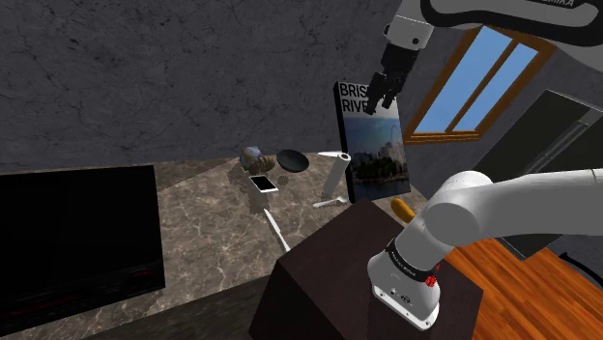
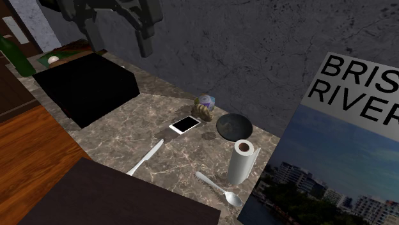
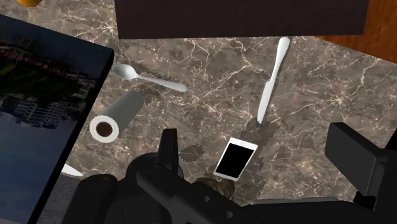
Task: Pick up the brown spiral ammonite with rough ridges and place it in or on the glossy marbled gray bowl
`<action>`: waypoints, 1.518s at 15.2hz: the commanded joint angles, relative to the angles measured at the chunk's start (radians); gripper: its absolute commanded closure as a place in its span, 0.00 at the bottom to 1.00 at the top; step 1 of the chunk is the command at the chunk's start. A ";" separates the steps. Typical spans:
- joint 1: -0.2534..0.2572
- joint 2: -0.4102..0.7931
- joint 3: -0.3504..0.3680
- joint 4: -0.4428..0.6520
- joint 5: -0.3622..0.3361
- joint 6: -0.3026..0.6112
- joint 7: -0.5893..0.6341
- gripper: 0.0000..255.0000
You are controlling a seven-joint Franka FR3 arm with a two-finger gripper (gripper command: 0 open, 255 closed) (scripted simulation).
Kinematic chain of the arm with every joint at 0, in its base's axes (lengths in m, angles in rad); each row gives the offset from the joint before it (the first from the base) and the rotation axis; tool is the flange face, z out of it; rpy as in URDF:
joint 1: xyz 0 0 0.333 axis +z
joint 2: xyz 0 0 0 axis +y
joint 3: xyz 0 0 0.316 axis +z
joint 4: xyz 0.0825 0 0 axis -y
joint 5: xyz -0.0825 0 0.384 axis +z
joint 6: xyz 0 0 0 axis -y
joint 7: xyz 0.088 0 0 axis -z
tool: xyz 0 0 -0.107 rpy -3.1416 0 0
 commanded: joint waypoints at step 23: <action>0.082 0.763 -0.193 0.123 0.080 0.650 -0.473 0.00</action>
